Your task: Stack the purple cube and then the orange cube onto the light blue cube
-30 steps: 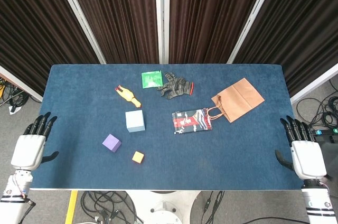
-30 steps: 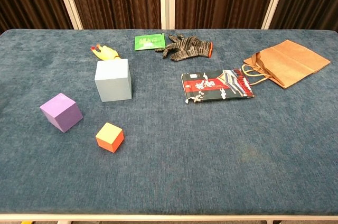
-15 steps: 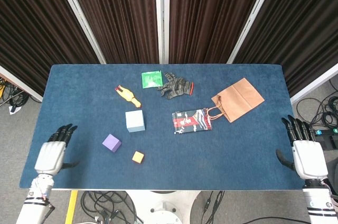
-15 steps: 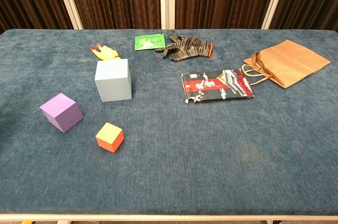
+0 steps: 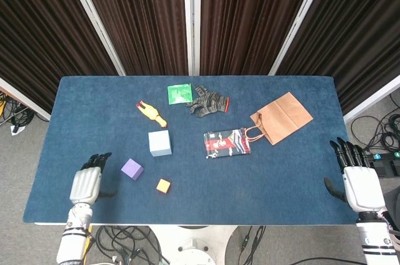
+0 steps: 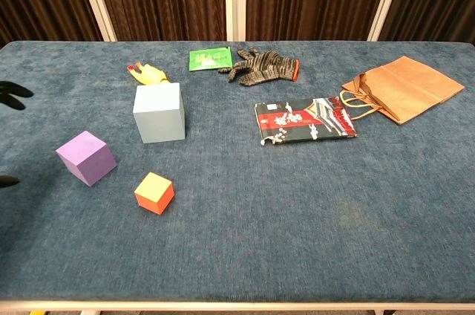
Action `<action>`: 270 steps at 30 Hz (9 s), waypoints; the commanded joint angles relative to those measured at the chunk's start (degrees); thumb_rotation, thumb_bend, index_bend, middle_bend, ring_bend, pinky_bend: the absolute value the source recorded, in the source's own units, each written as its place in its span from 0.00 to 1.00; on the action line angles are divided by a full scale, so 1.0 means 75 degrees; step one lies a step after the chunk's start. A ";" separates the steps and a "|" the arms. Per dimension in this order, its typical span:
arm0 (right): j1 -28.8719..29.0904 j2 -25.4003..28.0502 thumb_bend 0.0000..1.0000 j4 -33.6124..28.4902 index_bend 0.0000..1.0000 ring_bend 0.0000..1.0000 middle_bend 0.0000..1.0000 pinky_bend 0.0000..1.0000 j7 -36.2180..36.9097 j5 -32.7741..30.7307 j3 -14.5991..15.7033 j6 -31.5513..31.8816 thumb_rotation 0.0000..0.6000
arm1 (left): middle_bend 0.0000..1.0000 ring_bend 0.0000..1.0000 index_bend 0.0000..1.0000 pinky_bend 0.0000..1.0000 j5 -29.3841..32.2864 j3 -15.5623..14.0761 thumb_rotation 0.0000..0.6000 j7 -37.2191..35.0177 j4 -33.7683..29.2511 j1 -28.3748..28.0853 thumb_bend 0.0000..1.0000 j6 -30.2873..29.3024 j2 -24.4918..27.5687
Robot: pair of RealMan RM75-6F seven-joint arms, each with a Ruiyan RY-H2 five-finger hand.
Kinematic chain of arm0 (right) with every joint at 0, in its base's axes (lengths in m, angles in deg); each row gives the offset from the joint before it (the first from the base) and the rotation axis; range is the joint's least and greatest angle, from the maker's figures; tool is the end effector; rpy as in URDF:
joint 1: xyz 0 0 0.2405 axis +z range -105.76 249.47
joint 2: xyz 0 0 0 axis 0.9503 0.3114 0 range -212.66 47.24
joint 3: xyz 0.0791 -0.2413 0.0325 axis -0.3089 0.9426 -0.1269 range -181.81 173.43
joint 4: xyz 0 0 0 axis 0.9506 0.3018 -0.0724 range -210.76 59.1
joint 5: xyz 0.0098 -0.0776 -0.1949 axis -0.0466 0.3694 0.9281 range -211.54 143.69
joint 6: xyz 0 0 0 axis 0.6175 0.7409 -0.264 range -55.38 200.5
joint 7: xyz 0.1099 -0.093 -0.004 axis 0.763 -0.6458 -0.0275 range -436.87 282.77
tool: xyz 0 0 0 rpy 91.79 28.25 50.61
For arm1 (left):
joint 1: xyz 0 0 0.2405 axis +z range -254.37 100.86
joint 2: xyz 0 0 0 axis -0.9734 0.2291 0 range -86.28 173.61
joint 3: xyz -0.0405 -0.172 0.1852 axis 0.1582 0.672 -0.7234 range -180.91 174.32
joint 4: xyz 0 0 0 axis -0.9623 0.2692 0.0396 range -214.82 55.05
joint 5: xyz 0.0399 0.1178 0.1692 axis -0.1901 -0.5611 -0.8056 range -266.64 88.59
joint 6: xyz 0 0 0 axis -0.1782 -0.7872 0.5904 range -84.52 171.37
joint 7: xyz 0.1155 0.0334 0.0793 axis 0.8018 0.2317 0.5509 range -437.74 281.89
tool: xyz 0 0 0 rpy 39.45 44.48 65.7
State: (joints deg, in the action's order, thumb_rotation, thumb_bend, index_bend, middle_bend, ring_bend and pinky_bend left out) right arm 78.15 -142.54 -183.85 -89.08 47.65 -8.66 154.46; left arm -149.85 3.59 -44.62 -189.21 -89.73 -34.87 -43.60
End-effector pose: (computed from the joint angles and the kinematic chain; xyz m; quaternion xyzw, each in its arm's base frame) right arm -0.2653 -0.1884 0.1585 0.5986 -0.4025 0.3729 0.5837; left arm -0.2118 0.2049 0.0205 -0.5731 -0.5334 -0.3300 0.5274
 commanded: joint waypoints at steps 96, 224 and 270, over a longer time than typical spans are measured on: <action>0.0135 0.0075 0.24 0.0067 0.01 0.00 0.00 0.00 0.0120 -0.0393 -0.0112 -0.0189 1.00 | 0.62 0.26 0.22 0.27 0.2607 0.1054 1.00 0.0899 0.1638 -0.1812 0.15 -0.0504 -0.2119; 0.0201 -0.0112 0.24 0.0597 0.02 0.00 0.00 0.00 0.0649 -0.0110 -0.0220 -0.0041 1.00 | 0.35 0.24 0.19 0.32 -0.1197 0.0269 1.00 -0.3397 0.2930 -0.5009 0.12 0.4482 0.1756; 0.0336 -0.0314 0.24 0.0711 0.02 0.00 0.00 0.00 0.0361 -0.0230 -0.0176 -0.0290 1.00 | 0.49 0.35 0.40 0.49 -0.7051 -0.2091 1.00 -0.5280 0.4480 -0.2157 0.15 0.0316 0.1400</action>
State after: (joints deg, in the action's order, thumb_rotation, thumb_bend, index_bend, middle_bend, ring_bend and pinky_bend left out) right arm 80.67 -144.91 -178.51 -86.37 45.92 -9.97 152.27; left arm -201.56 -12.45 -85.78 -157.36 -105.31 -32.15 -31.35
